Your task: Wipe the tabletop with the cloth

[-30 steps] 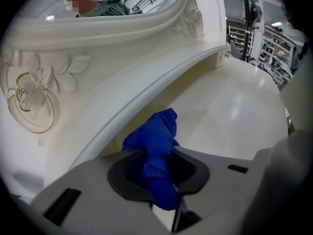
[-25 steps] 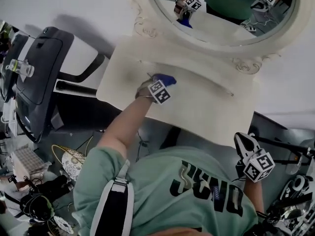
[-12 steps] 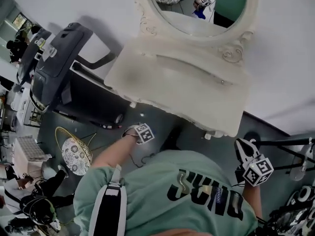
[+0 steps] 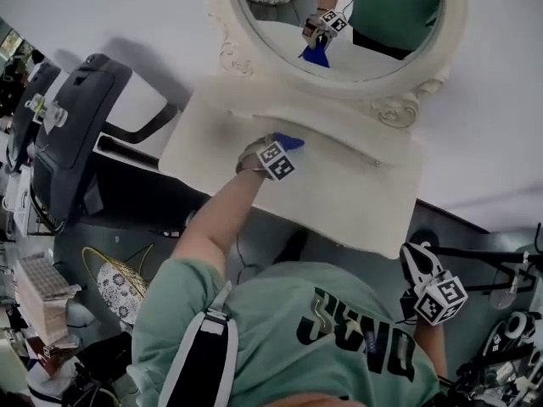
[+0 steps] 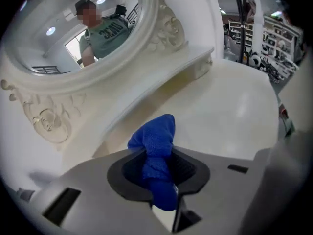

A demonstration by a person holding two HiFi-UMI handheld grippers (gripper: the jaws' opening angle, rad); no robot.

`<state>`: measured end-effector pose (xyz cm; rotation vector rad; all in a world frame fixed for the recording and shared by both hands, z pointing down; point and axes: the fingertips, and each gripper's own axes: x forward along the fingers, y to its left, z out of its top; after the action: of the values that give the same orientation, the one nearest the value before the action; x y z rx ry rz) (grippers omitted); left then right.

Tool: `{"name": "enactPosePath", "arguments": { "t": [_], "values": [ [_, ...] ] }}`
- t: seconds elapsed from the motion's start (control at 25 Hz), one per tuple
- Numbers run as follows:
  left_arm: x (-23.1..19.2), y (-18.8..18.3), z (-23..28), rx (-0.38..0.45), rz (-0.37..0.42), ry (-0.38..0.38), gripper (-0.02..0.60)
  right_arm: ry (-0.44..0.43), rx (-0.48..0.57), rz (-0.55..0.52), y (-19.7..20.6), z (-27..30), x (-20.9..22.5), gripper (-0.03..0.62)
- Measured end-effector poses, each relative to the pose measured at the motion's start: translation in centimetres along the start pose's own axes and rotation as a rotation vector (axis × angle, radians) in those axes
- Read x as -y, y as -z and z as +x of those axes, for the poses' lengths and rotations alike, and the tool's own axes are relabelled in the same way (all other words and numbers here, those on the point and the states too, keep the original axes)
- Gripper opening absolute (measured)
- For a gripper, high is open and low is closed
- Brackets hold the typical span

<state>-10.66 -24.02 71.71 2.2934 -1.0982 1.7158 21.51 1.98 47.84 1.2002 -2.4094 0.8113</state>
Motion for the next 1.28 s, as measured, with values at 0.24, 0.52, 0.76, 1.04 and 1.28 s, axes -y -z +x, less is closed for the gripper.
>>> {"name": "enactPosePath", "arguments": {
  "t": [0.24,0.52,0.76,1.04,1.28],
  "values": [
    [-4.6,-2.3,7.0,0.019,-0.01,0.033,0.097,0.071,-0.062,0.044,-3.3,5.2,2.2,0.012],
    [-4.4,-2.2,7.6,0.055,-0.016,0.079,0.094,0.055,-0.109,0.031,-4.1,8.3,2.0,0.012],
    [-0.3,2.9,3.3,0.009,0.005,0.087,0.093,-0.011,-0.103,0.001,-2.3,7.5,0.5,0.012],
    [11.4,14.1,-6.1,-0.081,-0.082,0.081,0.092,-0.096,-0.045,-0.047,3.3,0.4,-2.2,0.012],
    [26.4,23.9,-12.1,-0.27,-0.223,0.244,0.095,-0.106,0.0,-0.021,8.0,-7.8,-3.1,0.012]
  ]
}}
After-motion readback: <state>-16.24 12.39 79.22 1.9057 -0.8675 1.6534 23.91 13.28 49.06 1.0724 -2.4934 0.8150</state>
